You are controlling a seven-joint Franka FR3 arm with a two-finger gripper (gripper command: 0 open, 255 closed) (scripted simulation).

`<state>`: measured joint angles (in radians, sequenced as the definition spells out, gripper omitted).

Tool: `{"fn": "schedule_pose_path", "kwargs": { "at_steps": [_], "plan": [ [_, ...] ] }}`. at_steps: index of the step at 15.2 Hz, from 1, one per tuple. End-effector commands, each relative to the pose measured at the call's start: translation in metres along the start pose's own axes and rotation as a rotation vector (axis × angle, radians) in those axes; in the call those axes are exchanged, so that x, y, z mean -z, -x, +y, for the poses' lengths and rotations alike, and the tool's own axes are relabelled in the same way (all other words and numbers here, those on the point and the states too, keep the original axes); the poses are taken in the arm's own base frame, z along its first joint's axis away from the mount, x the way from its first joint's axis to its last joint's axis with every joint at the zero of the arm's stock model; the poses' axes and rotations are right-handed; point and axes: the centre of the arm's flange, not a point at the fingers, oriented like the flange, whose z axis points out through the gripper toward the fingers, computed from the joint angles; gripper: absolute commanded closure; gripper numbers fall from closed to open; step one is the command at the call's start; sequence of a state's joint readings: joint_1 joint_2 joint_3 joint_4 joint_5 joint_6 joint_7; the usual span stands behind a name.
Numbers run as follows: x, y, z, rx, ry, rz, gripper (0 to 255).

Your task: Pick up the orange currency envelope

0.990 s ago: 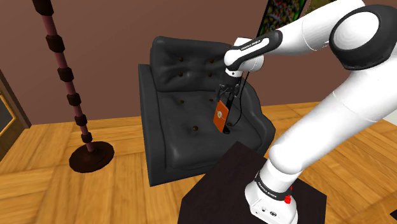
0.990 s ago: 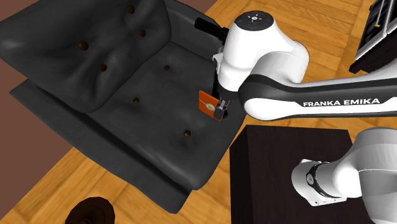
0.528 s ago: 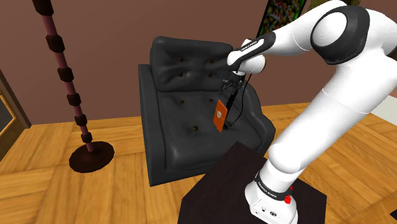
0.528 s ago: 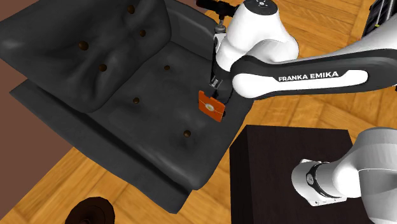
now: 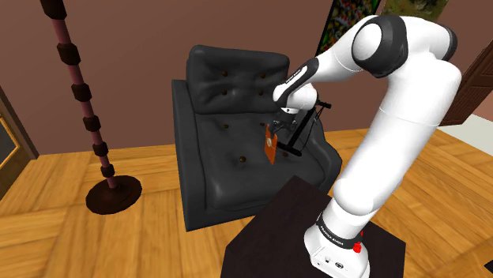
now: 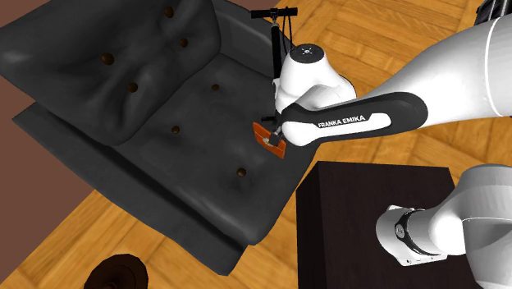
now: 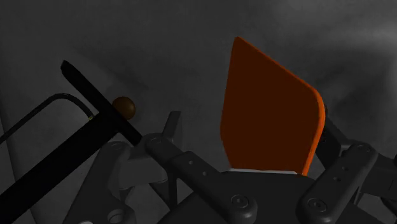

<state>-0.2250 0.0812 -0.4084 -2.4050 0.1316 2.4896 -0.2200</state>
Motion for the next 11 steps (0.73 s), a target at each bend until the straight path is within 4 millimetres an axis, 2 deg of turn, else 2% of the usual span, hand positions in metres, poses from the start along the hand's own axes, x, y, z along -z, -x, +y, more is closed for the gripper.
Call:
{"fn": "schedule_pose_path", "kwargs": {
  "at_steps": [1,2,11],
  "plan": [
    [-0.0032,0.0004,0.0002,0.0,0.0,-0.002,0],
    [-0.003,0.0001,0.0002,0.0,0.0,-0.002,255],
    [-0.0032,0.0004,0.0002,0.0,0.0,-0.002,255]
  ]
}}
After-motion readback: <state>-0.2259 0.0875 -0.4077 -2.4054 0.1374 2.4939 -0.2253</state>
